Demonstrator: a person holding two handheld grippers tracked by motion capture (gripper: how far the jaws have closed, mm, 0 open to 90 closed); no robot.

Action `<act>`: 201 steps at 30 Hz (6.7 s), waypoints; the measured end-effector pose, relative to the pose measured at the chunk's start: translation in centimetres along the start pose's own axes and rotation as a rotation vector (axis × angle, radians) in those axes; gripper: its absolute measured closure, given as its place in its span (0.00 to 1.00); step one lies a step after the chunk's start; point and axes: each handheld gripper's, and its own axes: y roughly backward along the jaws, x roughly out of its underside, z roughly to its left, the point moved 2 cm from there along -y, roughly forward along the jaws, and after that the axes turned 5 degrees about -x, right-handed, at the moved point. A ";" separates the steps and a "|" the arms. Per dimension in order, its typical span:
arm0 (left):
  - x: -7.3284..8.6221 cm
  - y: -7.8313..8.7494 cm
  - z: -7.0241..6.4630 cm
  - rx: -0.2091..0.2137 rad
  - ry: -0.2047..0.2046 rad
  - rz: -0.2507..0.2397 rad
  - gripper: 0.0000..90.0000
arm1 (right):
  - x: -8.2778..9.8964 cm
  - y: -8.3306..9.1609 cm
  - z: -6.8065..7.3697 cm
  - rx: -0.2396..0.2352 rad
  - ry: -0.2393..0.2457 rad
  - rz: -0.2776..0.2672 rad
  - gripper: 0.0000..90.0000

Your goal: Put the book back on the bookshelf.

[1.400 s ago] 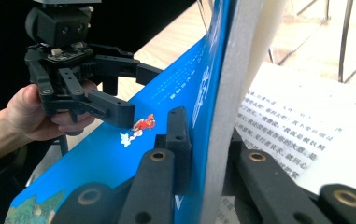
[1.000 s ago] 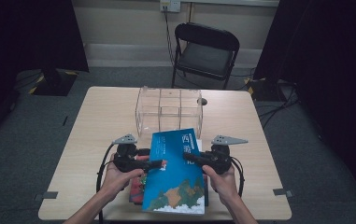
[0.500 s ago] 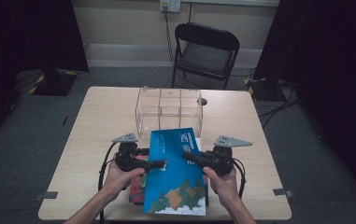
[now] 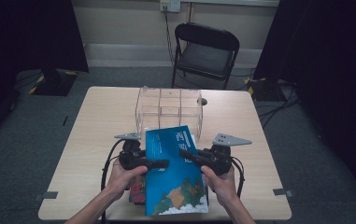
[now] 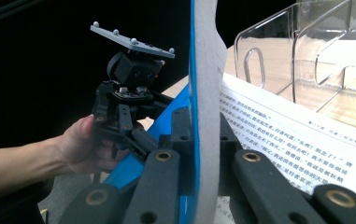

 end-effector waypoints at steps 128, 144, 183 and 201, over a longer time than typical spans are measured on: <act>-3.7 4.5 -6.3 -0.276 -0.284 -0.327 0.68 | 1.5 2.1 -4.1 0.213 0.135 0.018 0.39; -4.7 6.3 -5.2 -0.359 -0.267 -0.333 0.68 | 7.9 8.6 -8.3 0.479 0.019 0.196 0.31; -9.1 9.2 -1.0 -0.706 -0.188 -0.468 0.69 | 12.6 8.5 -12.0 0.654 0.020 0.343 0.15; -11.0 5.3 0.3 -0.812 -0.193 -0.437 0.69 | 12.6 8.4 -12.0 0.653 0.021 0.343 0.15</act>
